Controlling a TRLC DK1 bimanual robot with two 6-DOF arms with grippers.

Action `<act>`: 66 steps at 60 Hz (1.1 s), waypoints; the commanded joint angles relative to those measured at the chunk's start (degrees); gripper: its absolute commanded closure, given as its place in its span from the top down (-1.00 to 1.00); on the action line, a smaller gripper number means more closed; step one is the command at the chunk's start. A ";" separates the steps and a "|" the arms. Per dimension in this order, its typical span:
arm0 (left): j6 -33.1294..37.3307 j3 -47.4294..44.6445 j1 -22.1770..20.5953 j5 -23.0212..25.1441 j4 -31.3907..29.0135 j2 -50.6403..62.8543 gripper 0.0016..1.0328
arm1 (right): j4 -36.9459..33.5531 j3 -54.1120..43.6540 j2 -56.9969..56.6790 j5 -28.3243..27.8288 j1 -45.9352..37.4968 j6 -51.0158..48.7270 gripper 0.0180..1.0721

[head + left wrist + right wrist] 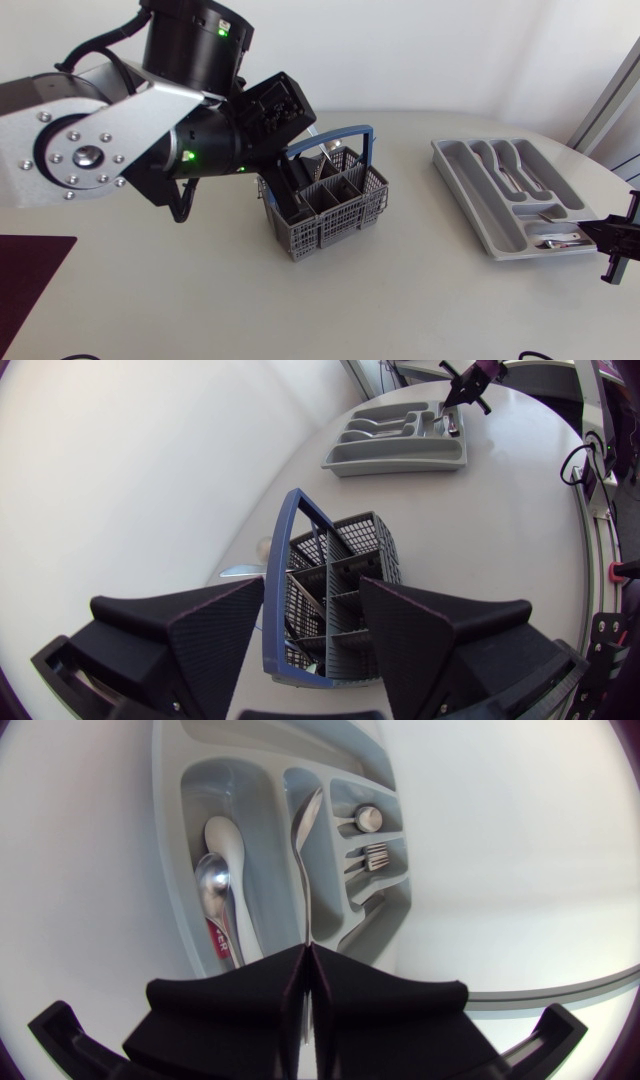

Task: Sort the cutlery from the basket into the organizer compartments.

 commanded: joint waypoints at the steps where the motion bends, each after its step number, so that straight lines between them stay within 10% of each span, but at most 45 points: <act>1: -1.54 1.82 0.38 0.17 -0.50 -0.81 0.27 | 2.00 -2.50 1.00 -0.41 0.13 -3.11 -0.88; 18: -1.54 1.02 0.64 0.17 -0.32 -1.25 0.27 | 5.78 -6.81 -0.14 0.30 0.40 -6.01 -0.85; 29: -1.54 0.94 0.73 0.26 -0.32 -1.51 0.27 | 6.57 -7.87 -0.58 2.49 0.22 -6.01 0.25; 36: -1.46 0.94 1.34 0.35 -0.59 -2.39 0.27 | 5.87 -7.69 -3.04 3.20 -0.04 -5.05 0.60; 66: -1.63 -3.72 10.57 4.92 -3.40 -10.48 0.28 | -18.92 0.66 -28.17 3.02 6.02 22.38 0.69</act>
